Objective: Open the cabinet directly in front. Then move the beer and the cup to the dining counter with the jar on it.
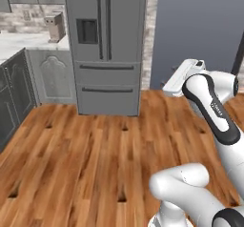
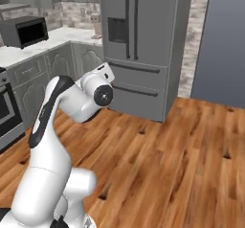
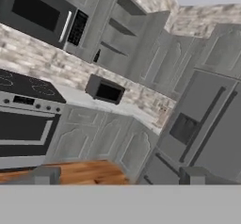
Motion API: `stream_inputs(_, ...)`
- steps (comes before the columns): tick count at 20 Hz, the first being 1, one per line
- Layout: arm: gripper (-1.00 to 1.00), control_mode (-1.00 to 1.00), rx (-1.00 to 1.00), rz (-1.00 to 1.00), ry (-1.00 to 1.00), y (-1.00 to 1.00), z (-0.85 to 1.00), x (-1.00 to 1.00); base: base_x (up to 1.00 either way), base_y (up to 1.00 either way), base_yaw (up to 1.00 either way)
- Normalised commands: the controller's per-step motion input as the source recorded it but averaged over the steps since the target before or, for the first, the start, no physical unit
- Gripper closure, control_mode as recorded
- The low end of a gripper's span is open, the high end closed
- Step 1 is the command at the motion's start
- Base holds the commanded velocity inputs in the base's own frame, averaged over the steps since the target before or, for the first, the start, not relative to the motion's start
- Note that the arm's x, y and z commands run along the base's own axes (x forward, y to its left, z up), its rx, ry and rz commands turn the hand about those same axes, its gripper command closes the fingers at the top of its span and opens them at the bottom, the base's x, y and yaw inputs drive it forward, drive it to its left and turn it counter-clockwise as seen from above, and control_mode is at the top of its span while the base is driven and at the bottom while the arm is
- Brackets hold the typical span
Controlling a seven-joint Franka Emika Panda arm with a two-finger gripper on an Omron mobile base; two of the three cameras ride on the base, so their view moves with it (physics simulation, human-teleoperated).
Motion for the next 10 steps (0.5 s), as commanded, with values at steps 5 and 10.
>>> stream_inputs(5,-1.0,1.0,0.0,0.0,0.0,0.0,0.0,0.0,1.0,0.37,0.03)
stream_inputs(10,-1.0,1.0,0.0,0.0,0.0,0.0,0.0,0.0,1.0,0.38,0.03)
